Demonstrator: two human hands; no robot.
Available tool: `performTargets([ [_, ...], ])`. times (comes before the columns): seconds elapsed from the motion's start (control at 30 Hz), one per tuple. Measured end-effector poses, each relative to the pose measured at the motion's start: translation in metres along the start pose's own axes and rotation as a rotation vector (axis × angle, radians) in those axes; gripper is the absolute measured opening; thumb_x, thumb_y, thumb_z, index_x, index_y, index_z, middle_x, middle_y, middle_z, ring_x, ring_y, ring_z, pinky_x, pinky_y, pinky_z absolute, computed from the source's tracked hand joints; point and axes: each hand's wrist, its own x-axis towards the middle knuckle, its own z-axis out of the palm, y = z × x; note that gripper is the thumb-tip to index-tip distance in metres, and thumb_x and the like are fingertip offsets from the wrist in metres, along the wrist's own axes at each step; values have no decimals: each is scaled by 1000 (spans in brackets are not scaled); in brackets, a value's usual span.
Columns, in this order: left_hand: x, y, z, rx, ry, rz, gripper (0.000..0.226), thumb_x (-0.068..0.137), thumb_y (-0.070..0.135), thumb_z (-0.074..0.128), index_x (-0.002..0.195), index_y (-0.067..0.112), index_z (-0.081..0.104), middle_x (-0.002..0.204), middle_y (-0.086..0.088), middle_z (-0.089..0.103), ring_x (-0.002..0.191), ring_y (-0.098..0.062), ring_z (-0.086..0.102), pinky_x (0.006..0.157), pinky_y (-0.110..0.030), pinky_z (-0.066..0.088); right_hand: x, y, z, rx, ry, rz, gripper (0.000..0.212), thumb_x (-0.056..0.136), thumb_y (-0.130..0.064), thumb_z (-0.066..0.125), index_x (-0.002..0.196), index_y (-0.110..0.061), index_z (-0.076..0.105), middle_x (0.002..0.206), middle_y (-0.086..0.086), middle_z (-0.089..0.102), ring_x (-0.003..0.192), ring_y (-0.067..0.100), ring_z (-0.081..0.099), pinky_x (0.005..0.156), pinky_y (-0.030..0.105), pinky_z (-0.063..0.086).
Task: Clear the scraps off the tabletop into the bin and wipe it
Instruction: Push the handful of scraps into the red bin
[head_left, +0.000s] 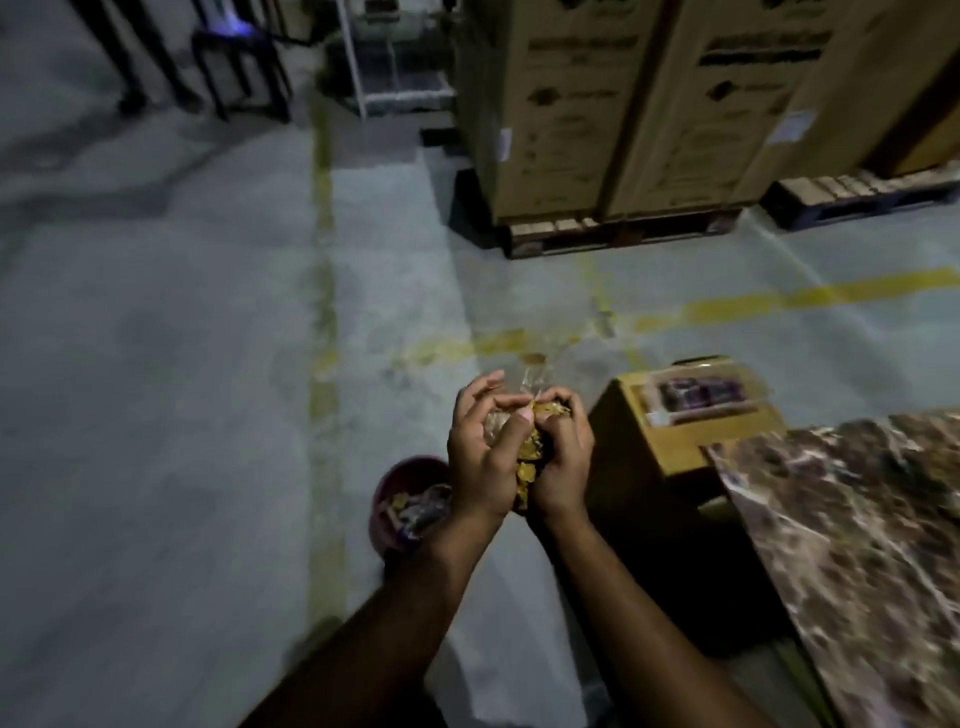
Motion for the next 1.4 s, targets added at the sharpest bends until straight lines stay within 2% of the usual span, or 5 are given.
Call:
performTargets([
  [0.4,61,-191,-131,188,467,-236,5,77,34,62,73,33,64,73,7,66,70,-17,63,62,-40,52,35,246,81,-187,-199,286,19,80,-16,51,90,-14,68,101,19,63,95,30,62,83,47,49],
  [0.77,64,-466,-165,223,654,-364,10,78,40,61,80,32,68,82,6,70,81,-9,67,76,-29,53,59,524,26,-216,-216,403,17,87,-7,46,86,-2,63,82,5,65,77,21,59,71,35,49],
  [1.07,42,-615,-191,629,365,-376,43,104,26,44,144,8,49,142,-10,55,122,5,43,104,-4,25,64,665,-43,-686,-551,275,35,100,-41,42,128,-26,57,145,-1,52,138,19,45,114,50,37],
  [1.23,5,-662,-224,1431,-251,-253,69,98,43,39,161,23,20,168,-4,17,155,-26,14,122,-50,16,65,697,-91,-1365,-1069,312,76,91,-74,15,159,-45,-3,169,-8,-16,155,25,-17,119,64,-5],
  [1.4,3,-655,-233,1508,-360,-120,72,94,46,44,160,22,26,168,-5,20,156,-25,9,125,-52,7,69,688,-97,-1437,-1208,121,78,91,-72,15,161,-38,3,171,-1,-9,156,28,-10,122,59,-1],
])
